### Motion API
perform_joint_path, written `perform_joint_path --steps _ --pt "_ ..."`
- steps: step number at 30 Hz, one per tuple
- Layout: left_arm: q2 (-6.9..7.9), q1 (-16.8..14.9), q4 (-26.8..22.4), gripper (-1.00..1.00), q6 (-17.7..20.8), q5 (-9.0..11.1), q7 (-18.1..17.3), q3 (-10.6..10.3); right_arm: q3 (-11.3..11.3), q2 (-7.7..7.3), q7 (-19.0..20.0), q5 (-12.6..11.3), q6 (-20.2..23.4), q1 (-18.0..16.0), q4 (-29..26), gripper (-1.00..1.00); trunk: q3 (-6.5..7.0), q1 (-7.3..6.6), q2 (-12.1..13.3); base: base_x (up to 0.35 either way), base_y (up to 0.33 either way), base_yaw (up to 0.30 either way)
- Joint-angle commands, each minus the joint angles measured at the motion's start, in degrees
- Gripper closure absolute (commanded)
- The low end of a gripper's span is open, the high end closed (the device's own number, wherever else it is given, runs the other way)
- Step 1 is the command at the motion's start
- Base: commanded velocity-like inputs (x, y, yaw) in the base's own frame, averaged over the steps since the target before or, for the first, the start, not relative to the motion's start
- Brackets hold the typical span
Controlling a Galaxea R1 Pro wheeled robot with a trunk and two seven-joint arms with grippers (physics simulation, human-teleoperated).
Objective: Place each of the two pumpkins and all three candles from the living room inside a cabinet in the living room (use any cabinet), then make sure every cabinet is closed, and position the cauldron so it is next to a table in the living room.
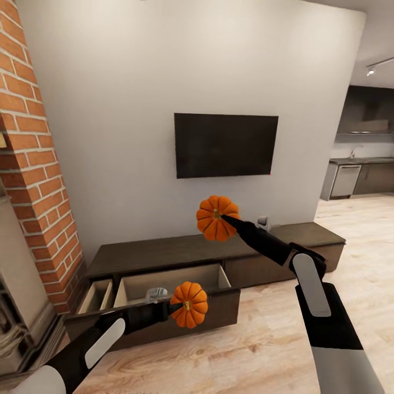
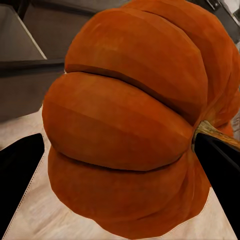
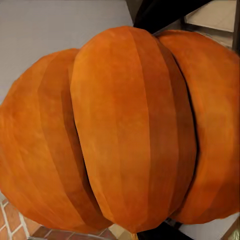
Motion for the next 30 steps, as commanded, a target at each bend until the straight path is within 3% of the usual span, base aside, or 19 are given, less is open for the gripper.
perform_joint_path --steps 1,12,21,30 --pt "0.05 -0.08 -0.03 1.0 0.37 0.89 0.05 -0.12 -0.11 0.01 0.18 -0.39 0.36 -0.04 -0.05 1.0 -0.06 -0.01 -0.04 0.0 0.0 0.289" --pt "-0.01 -0.08 -0.03 1.0 0.39 0.89 0.07 -0.12 -0.1 -0.01 0.23 -0.39 0.34 -0.04 -0.06 1.0 -0.06 -0.01 -0.04 0.001 -0.046 0.262" --pt "0.07 -0.08 -0.07 1.0 0.32 0.89 -0.36 0.11 -0.18 -0.01 0.23 -0.47 0.36 -0.04 0.07 1.0 -0.06 -0.01 -0.04 0.142 -0.231 0.017" --pt "0.07 -0.11 -0.04 1.0 0.36 0.95 -0.32 0.14 -0.14 -0.01 0.03 -0.44 0.36 -0.04 -0.24 1.0 -0.06 -0.01 -0.04 0.089 -0.008 0.0"
